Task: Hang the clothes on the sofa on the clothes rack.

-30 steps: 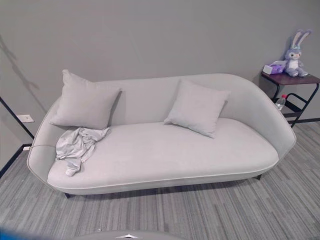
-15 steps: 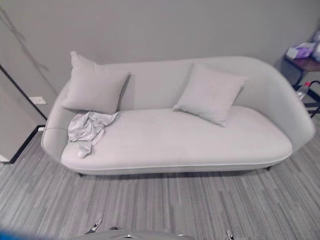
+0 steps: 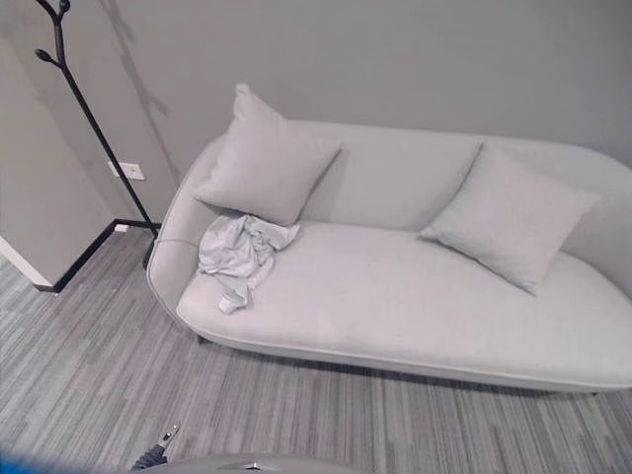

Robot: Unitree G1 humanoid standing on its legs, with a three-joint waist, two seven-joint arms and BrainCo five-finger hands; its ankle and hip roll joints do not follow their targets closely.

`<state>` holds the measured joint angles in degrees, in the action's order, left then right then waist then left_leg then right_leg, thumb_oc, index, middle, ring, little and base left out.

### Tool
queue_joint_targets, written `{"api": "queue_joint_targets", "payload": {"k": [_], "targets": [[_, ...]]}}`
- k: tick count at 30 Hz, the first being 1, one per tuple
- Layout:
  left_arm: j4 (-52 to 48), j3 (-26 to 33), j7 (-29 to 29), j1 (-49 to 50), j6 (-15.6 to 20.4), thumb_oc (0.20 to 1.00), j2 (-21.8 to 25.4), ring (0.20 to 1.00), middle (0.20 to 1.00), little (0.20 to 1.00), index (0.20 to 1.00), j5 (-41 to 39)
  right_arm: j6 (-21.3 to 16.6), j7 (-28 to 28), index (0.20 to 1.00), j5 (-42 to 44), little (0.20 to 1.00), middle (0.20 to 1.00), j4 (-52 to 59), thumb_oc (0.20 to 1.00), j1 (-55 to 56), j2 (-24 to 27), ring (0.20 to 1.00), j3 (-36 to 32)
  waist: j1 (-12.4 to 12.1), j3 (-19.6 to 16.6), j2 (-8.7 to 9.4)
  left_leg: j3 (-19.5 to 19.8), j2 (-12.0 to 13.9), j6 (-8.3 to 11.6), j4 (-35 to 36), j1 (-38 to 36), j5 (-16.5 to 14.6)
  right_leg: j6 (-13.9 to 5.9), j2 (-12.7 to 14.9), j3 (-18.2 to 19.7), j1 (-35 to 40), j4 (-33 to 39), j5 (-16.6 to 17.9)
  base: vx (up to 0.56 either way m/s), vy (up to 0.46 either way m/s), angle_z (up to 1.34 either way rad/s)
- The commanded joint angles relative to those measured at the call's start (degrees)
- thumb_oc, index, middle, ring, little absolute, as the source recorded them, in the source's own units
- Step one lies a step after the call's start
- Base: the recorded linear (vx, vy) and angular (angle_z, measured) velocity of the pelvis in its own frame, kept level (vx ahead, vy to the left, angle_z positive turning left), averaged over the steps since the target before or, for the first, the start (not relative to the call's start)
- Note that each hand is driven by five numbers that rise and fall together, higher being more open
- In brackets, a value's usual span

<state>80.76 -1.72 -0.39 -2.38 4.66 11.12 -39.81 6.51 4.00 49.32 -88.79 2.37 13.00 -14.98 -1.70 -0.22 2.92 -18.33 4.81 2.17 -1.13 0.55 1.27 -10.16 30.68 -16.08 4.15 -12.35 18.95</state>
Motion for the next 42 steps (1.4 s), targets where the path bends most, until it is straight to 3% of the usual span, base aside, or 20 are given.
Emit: {"api": "queue_joint_targets", "payload": {"k": [1, 3, 5, 6, 7, 8, 10, 14, 23, 26, 27, 29, 30, 31, 32, 33, 36, 38, 40, 42], "targets": [[0.1, 0.9, -0.1, 0.4, 0.5, 1.000, -0.5, 1.000, 1.000, 1.000, 1.000, 4.8, -1.5, 0.3, 1.000, -1.6, 1.000, 1.000, -1.4, 1.000, -5.0, 2.2, 1.000, 3.2, 0.5, 1.3, -1.41, 3.1, 0.9, -1.05, 1.4, 3.3, 0.4, -1.25, -0.2, -3.8, 3.2, -1.9, 0.8, 0.26, 0.393, 0.14], [1.2, 1.1, -1.0, 1.4, 0.6, 1.000, 0.3, 1.000, 1.000, 1.000, 1.000, 6.8, -2.5, 1.4, 1.000, -1.8, 1.000, 1.000, 1.5, 1.000, -5.3, 1.1, 1.000, 6.2, 2.3, 2.2, -2.34, 2.7, -1.2, -2.25, 5.8, -2.0, -0.3, 1.88, -7.5, -1.7, -2.3, -3.2, -9.6, 0.34, 0.458, 0.07], [1.7, 1.8, -1.3, 1.7, 0.3, 1.000, 0.6, 1.000, 1.000, 1.000, 1.000, 7.6, -2.8, 1.4, 1.000, -2.3, 1.000, 1.000, 1.8, 1.000, -5.3, 1.0, 1.000, 7.2, 3.0, 3.1, -3.04, 2.6, -1.1, -2.02, 6.1, -4.1, -1.5, 3.04, -12.3, -2.5, -5.1, -1.6, -14.2, 0.17, 0.125, 0.05], [1.7, 1.8, -1.3, 1.7, 0.3, 1.000, 0.6, 1.000, 1.000, 1.000, 1.000, 7.6, -2.8, 1.4, 1.000, -2.3, 1.000, 1.000, 1.8, 1.000, -5.3, 1.0, 1.000, 7.2, 3.0, 3.1, -3.05, 2.6, -1.1, -2.01, 6.1, -4.1, -1.5, 3.06, -12.3, -2.5, -5.1, -1.6, -14.2, 0.19, 0.080, 0.17], [2.1, 2.2, -1.2, 1.8, 0.2, 1.000, 0.8, 1.000, 1.000, 1.000, 1.000, 7.9, -3.1, 1.3, 1.000, -2.3, 1.000, 1.000, 2.2, 1.000, -5.4, 0.8, 1.000, 8.0, 3.9, 4.2, -2.80, 3.1, -1.8, -2.08, 6.1, -6.3, -2.7, 3.11, -16.9, -1.6, -7.9, 0.6, -15.4, 0.13, 0.055, 0.07], [2.1, 2.2, -1.2, 1.8, 0.2, 1.000, 0.8, 1.000, 1.000, 1.000, 1.000, 7.9, -3.1, 1.3, 1.000, -2.3, 1.000, 1.000, 2.2, 1.000, -5.4, 0.8, 1.000, 8.0, 3.9, 4.3, -2.81, 3.1, -1.8, -2.07, 6.1, -6.4, -2.7, 3.11, -16.9, -1.6, -7.9, 0.6, -15.4, 0.22, 0.092, 0.07], [2.1, 2.2, -0.9, 1.2, 0.6, 1.000, 0.2, 1.000, 1.000, 1.000, 1.000, 7.4, -3.2, 1.5, 1.000, -0.8, 1.000, 1.000, 2.5, 1.000, -4.9, 0.1, 1.000, 8.9, 5.8, 5.3, -1.81, 4.1, -3.6, -2.46, 6.1, -9.7, -4.7, 2.97, -22.8, 0.5, -11.3, 4.8, -14.9, 0.23, 0.076, 0.27], [1.5, 0.3, -1.5, 1.1, 1.0, 1.000, -1.7, 1.000, 1.000, 1.000, 1.000, 8.4, -2.8, 1.6, 1.000, -0.5, 1.000, 1.000, 1.5, 1.000, -3.4, -0.3, 1.000, 9.1, 7.3, 4.9, -0.89, 5.5, -5.6, -3.37, 6.1, -11.5, -4.9, 4.13, -25.9, 3.1, -11.7, 7.2, -13.4, 0.19, 0.015, 0.34], [0.6, -3.3, -2.7, 1.7, 0.6, 1.000, -4.4, 1.000, 1.000, 1.000, 1.000, 10.1, -2.7, 1.3, 1.000, -2.9, 1.000, 1.000, 0.0, 1.000, -3.3, 0.4, 1.000, 10.0, 7.8, 1.9, -1.08, 7.0, -5.2, -2.58, 3.4, -14.3, -8.2, 5.89, -27.9, 4.3, -7.3, 7.9, -15.8, 0.21, -0.070, 0.23], [-1.5, -4.0, -1.3, 0.5, 1.3, 1.000, -4.5, 1.000, 1.000, 1.000, 1.000, 8.4, -4.0, 0.6, 1.000, -5.7, 1.000, 1.000, 2.0, 1.000, -4.7, 1.1, 1.000, 12.6, 6.4, 2.9, -0.22, 6.5, -2.6, 1.58, -16.9, -6.2, -4.1, 8.02, -28.6, 5.1, -2.9, 10.9, -16.4, 0.12, -0.156, -0.02], [-1.5, -4.0, -1.3, 0.5, 1.3, 1.000, -4.5, 1.000, 1.000, 1.000, 1.000, 8.4, -4.0, 0.6, 1.000, -5.7, 1.000, 1.000, 2.0, 1.000, -4.7, 1.0, 1.000, 12.6, 6.6, 2.6, -0.09, 6.6, -2.7, 1.55, -17.0, -5.7, -4.0, 8.04, -28.5, 5.0, -3.2, 10.9, -16.3, 0.03, -0.132, 0.10], [-5.9, -5.5, -0.4, -0.2, 1.9, 1.000, -4.8, 1.000, 1.000, 1.000, 1.000, 7.0, -4.5, -0.1, 1.000, -11.4, 1.000, 1.000, 4.6, 1.000, -6.4, 1.6, 1.000, 16.7, 4.6, 4.4, 1.12, 7.5, -1.0, 3.53, -32.7, 2.4, 1.4, 10.15, -28.7, 4.8, 0.0, 13.1, -17.3, 0.09, -0.153, 0.10], [-7.0, -5.8, 0.0, 0.0, 2.4, 1.000, -5.0, 1.000, 1.000, 1.000, 1.000, 6.1, -4.9, -0.8, 1.000, -13.7, 1.000, 1.000, 6.7, 1.000, -6.7, 1.9, 1.000, 18.7, 4.0, 5.0, 1.18, 7.1, 0.0, 3.43, -34.6, 3.8, 1.9, 10.41, -28.8, 4.8, 1.0, 13.4, -17.9, 0.08, -0.097, -0.05], [-7.0, -5.8, 0.0, 0.0, 2.4, 1.000, -5.0, 1.000, 1.000, 1.000, 1.000, 6.1, -4.9, -0.8, 1.000, -13.7, 1.000, 1.000, 6.7, 1.000, -6.7, 1.9, 1.000, 18.7, 4.2, 4.7, 1.35, 7.1, -0.2, 3.38, -34.4, 4.0, 2.2, 10.39, -28.6, 4.7, 0.7, 13.4, -17.8, 0.13, -0.038, -0.19], [-8.5, -5.9, 0.2, 0.4, 2.5, 1.000, -5.2, 1.000, 1.000, 1.000, 1.000, 5.9, -5.5, -1.4, 1.000, -18.1, 1.000, 1.000, 12.0, 1.000, -6.8, 2.2, 1.000, 22.1, 3.6, 5.1, 1.68, 4.6, 3.6, 2.71, -33.3, 5.2, 2.3, 10.58, -28.0, 4.8, 2.0, 13.1, -18.9, 0.15, 0.001, -0.24], [-9.9, -6.2, 0.5, 0.6, 2.4, 1.000, -5.3, 1.000, 1.000, 1.000, 1.000, 6.1, -5.9, -1.5, 1.000, -21.0, 1.000, 1.000, 15.9, 1.000, -6.8, 2.4, 1.000, 24.4, 3.4, 5.0, 1.95, 3.5, 5.2, 2.12, -29.6, 5.0, 2.0, 10.41, -27.4, 4.7, 2.0, 12.8, -19.5, 0.20, 0.030, -0.16], [-17.9, -7.5, 1.4, 2.0, 2.3, 1.000, -5.0, 1.000, 1.000, 1.000, 1.000, 5.2, -5.7, -3.1, 1.000, -27.9, 1.000, 1.000, 28.7, 1.000, -6.3, 5.1, 1.000, 27.7, 3.3, 4.6, 1.89, 2.1, 7.1, 1.28, -17.6, 4.0, 0.7, 9.30, -25.9, 4.6, 1.7, 11.7, -21.0, 0.16, 0.133, 0.06], [-22.3, -8.5, 1.9, 2.9, 2.3, 1.000, -5.1, 1.000, 1.000, 1.000, 1.000, 4.3, -5.9, -3.5, 1.000, -31.3, 1.000, 1.000, 36.7, 1.000, -6.0, 7.8, 1.000, 28.7, 3.3, 4.8, 0.80, 3.5, 8.5, 2.42, -8.1, 5.4, 3.7, 8.77, -25.3, 4.7, 1.7, 10.3, -22.7, 0.15, 0.203, 0.07], [-24.4, -10.1, 1.9, 3.2, 2.5, 1.000, -5.3, 1.000, 1.000, 1.000, 1.000, 4.5, -6.5, -3.9, 1.000, -33.9, 1.000, 1.000, 41.4, 1.000, -6.3, 10.0, 1.000, 29.5, 3.3, 5.4, -0.51, 5.4, 11.3, 4.27, -1.5, 7.1, 9.6, 8.14, -24.9, 5.2, 2.2, 8.8, -23.9, 0.15, 0.189, 0.33], [-24.7, -10.8, 2.0, 3.0, 2.4, 1.000, -5.5, 1.000, 1.000, 1.000, 1.000, 4.8, -6.4, -4.2, 1.000, -35.1, 1.000, 1.000, 42.2, 1.000, -7.2, 10.6, 1.000, 29.9, 3.2, 6.0, -0.76, 6.7, 12.6, 4.76, 1.2, 8.0, 10.7, 7.61, -24.2, 5.8, 3.0, 8.0, -24.9, 0.17, 0.167, 0.18]]}}
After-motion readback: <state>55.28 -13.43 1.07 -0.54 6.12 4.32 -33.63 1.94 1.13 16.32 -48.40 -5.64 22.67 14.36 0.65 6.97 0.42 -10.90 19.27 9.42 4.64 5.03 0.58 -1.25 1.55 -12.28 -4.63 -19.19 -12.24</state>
